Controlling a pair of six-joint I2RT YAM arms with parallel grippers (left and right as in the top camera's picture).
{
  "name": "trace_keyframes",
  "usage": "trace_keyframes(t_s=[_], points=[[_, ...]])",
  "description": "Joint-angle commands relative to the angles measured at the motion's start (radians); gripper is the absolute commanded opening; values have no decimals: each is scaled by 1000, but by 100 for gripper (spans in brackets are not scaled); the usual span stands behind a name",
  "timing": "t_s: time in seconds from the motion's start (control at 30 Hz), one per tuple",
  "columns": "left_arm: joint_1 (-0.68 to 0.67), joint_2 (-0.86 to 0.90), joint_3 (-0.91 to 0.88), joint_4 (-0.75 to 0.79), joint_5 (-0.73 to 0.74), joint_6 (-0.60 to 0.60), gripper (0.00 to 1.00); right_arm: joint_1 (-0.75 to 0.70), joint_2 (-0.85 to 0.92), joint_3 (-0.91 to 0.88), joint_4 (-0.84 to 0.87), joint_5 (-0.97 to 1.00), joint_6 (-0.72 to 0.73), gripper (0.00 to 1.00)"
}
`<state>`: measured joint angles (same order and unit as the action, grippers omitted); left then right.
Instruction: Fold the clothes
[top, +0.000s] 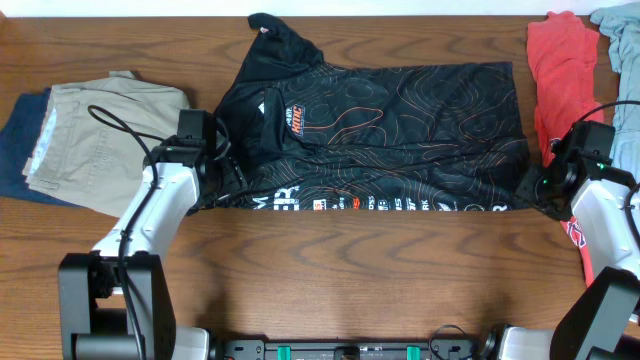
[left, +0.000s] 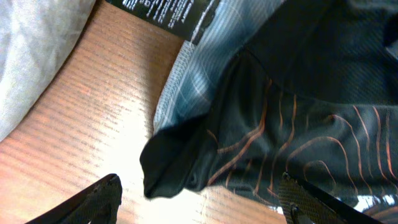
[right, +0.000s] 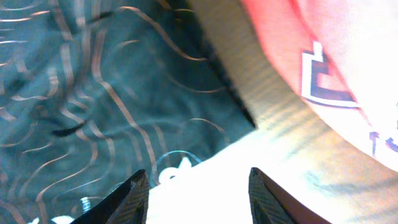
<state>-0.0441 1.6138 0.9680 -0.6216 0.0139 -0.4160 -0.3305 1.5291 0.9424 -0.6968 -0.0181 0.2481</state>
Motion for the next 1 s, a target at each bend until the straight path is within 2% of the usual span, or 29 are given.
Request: trace_keyframes(t_s=[0.0,0.23,0.53,0.63,0.73,0.87,0.97], points=[[6,27,-28,30,-26,-9,82,-11,5,-5,-2,74,44,51],[6,54,-62,120,-26,-8,82,-11,13,-54,31,125,105,51],[6,114,-69,133,-26,-8,81,-10,27,-177,248,65,107,54],[6,136,-69,134,-26,-8,74,-10,27,-208,303,59,108,54],[6,142,-69,119,-26,-8,65,-10,27,-230,354,60,107,49],[6,142,-69,90,-26,-8,64,-10,27,-249,381,59,107,33],[6,142,-69,58,-26,-8,64,-10,27,-274,391,59,107,29]])
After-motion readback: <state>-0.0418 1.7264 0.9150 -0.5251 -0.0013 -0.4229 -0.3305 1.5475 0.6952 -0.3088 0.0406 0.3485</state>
